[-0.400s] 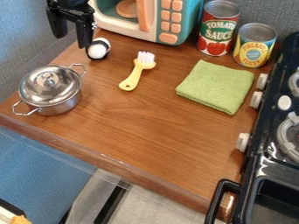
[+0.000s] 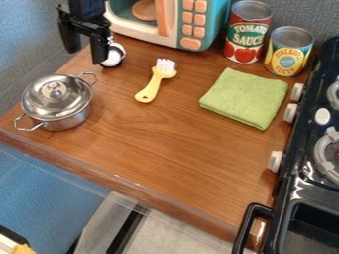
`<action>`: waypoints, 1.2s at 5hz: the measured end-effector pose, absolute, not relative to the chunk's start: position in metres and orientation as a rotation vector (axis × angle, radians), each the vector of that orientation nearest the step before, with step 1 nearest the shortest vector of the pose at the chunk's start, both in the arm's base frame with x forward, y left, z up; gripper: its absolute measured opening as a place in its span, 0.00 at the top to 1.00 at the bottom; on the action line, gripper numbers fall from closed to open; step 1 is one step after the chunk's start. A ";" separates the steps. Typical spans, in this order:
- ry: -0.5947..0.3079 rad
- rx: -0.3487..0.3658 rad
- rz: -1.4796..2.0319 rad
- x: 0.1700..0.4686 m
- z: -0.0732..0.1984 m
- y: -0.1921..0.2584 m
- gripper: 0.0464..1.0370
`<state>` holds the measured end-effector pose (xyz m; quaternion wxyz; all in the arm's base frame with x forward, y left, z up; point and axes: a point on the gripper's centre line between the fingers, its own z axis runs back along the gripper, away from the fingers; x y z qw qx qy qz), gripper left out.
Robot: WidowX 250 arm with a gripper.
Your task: Moved the green towel down to the left side of the pot
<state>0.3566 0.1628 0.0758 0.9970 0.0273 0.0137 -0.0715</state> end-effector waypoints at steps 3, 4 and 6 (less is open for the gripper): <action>-0.088 0.034 -0.297 0.391 0.087 0.048 0.04; -0.120 0.035 -0.260 0.400 0.091 0.001 0.04; -0.180 0.049 -0.304 0.416 0.082 -0.072 0.04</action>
